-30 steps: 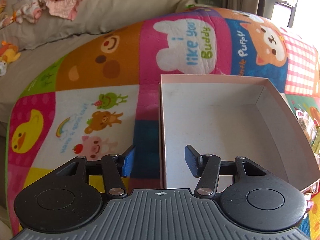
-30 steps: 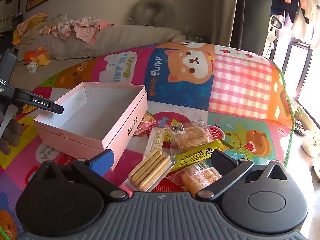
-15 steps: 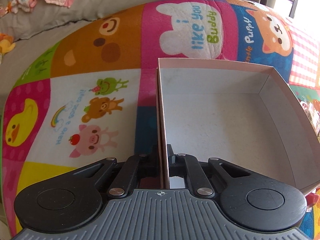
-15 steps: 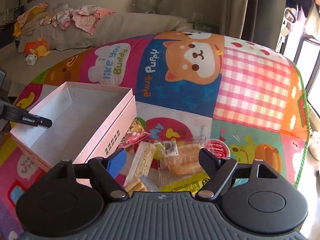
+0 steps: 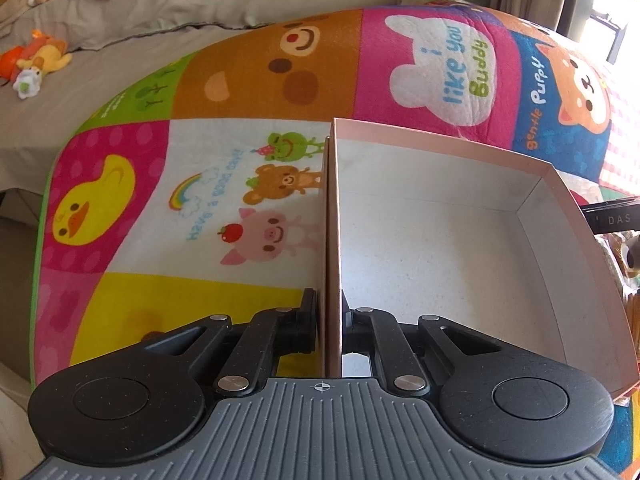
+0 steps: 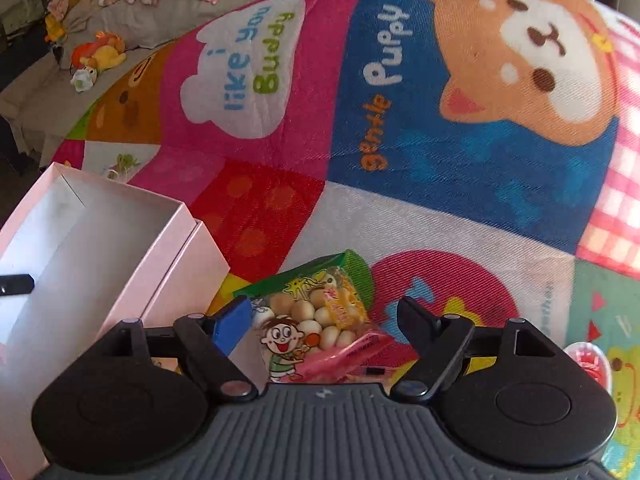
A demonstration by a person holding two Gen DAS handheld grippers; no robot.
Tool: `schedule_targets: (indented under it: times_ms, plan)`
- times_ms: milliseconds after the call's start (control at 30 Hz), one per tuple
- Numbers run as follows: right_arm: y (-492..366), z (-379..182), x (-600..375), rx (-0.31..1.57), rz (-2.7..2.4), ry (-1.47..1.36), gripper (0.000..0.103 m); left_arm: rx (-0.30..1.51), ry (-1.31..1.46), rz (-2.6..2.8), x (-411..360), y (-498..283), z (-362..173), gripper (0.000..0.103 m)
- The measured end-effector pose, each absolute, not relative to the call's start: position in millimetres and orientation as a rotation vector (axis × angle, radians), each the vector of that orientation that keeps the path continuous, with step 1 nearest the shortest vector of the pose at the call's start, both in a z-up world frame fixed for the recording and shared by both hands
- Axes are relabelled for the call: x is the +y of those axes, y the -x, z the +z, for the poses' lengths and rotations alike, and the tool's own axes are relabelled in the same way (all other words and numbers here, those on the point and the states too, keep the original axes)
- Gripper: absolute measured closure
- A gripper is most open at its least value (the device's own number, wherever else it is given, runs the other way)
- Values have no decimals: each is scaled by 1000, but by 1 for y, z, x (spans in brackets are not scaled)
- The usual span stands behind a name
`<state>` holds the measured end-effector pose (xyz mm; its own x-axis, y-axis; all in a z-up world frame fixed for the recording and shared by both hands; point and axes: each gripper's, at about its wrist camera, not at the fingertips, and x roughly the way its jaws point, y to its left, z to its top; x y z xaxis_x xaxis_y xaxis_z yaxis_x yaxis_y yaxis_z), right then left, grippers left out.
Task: Organize objects
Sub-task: 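Grasp the green-and-white snack bag with the right gripper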
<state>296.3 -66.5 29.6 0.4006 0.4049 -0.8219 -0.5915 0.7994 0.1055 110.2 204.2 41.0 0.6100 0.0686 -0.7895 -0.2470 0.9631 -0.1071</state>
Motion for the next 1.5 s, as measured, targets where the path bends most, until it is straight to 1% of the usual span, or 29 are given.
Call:
schedule_targets:
  times_ms: [67,100,133,200,267,367,400,467,533,600,700,833,867,900,933,1000,1033,1067,1100,1133,1200,1267,1300,1500]
  plan:
    - [-290,34,-68,969,640,210,35,895,231,182,203,-110,40,93]
    - [-285,39,-72,965,643,205,49,894,237,180,202,-110,40,92]
    - [-278,46,-78,951,638,197,66,894,241,178,199,-111,39,92]
    - [-266,61,-95,934,630,170,81,894,250,165,194,-113,38,91]
    - [-250,76,-114,896,601,165,82,890,257,145,185,-117,36,90]
    - [-218,92,-137,838,524,238,81,880,265,122,172,-123,35,90]
    - [-205,95,-142,832,516,254,80,877,265,111,167,-125,34,90]
    - [-183,95,-150,840,526,251,70,874,264,94,159,-129,33,90]
    - [-167,90,-156,864,524,233,48,874,263,80,151,-133,33,90]
    - [-159,81,-157,905,518,200,44,877,259,74,147,-135,33,90]
    - [-160,63,-156,952,492,152,44,885,257,65,147,-132,33,90]
    - [-167,71,-150,815,457,165,44,888,256,68,150,-124,33,90]
    - [-174,75,-148,804,473,146,44,887,256,70,150,-123,33,90]
    - [-184,78,-147,812,487,106,47,888,257,72,150,-123,32,90]
    - [-196,80,-147,830,493,54,54,888,257,75,150,-122,32,90]
    - [-218,77,-144,870,472,-22,64,886,255,77,149,-121,31,90]
    - [-226,74,-140,878,449,-26,66,885,257,76,150,-121,31,89]
    - [-232,70,-136,884,432,-13,67,886,261,76,150,-120,31,89]
    - [-237,64,-133,895,413,1,70,887,263,76,149,-120,31,89]
    - [-242,59,-130,913,407,5,76,888,264,76,149,-119,31,89]
    - [-247,52,-130,928,410,-15,78,889,265,77,149,-119,32,88]
    - [-242,56,-134,913,409,-19,83,890,277,79,149,-119,32,88]
    - [-236,62,-136,899,407,-11,85,890,282,81,150,-119,32,88]
    - [-174,111,-168,810,426,103,87,886,288,91,147,-116,31,88]
